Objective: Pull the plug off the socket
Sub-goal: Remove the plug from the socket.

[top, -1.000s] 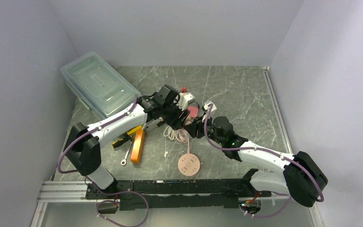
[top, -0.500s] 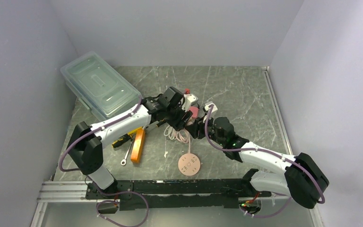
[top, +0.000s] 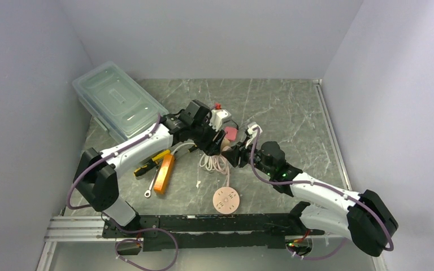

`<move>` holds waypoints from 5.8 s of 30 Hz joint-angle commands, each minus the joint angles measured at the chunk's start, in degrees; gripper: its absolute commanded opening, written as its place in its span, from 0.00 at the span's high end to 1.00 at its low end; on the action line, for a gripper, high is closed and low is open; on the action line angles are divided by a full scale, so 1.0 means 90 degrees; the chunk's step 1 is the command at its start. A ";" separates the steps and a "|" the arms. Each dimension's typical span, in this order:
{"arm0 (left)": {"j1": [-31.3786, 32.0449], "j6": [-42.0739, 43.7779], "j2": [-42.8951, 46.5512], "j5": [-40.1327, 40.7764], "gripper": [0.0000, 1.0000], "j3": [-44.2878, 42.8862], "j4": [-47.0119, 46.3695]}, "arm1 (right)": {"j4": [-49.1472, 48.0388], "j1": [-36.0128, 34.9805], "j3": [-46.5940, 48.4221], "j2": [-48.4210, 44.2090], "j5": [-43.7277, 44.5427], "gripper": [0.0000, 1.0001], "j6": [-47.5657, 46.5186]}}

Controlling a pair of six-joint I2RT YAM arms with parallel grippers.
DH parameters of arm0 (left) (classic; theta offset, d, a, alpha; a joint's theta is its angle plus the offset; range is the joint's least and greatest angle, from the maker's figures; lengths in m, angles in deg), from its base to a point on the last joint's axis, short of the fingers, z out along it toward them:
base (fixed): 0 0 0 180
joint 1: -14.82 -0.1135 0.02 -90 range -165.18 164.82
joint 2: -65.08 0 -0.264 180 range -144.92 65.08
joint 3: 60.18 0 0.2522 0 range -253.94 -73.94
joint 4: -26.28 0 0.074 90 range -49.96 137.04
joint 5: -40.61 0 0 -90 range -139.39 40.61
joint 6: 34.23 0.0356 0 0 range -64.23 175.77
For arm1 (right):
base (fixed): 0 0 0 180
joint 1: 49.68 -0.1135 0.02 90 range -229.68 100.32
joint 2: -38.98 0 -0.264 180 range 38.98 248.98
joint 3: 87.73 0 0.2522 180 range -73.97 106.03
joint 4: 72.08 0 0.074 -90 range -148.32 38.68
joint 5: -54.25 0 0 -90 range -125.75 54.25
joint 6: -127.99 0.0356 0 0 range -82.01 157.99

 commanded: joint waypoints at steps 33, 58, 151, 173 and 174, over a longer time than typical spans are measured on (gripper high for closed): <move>-0.0279 -0.0329 0.0199 0.1040 1.00 -0.0028 0.0078 | -0.0198 -0.0083 0.0361 0.0345 0.0309 1.00 -0.0089; -0.0800 -0.0475 0.0358 0.0522 1.00 0.0058 -0.0159 | 0.0017 -0.0004 0.0505 0.0540 0.0401 1.00 0.0142; -0.0053 -0.0332 -0.0167 0.0789 1.00 -0.0014 -0.0132 | 0.0233 -0.0369 0.0701 0.0214 0.0103 1.00 -0.0303; -0.0069 -0.0394 0.0002 0.0695 1.00 0.0062 -0.0281 | 0.0340 -0.1038 0.0838 0.0304 0.1386 1.00 -0.0319; -0.0072 -0.0380 -0.0005 0.0694 1.00 0.0057 -0.0272 | 0.0213 -0.0729 0.0753 0.0268 0.0859 1.00 -0.0193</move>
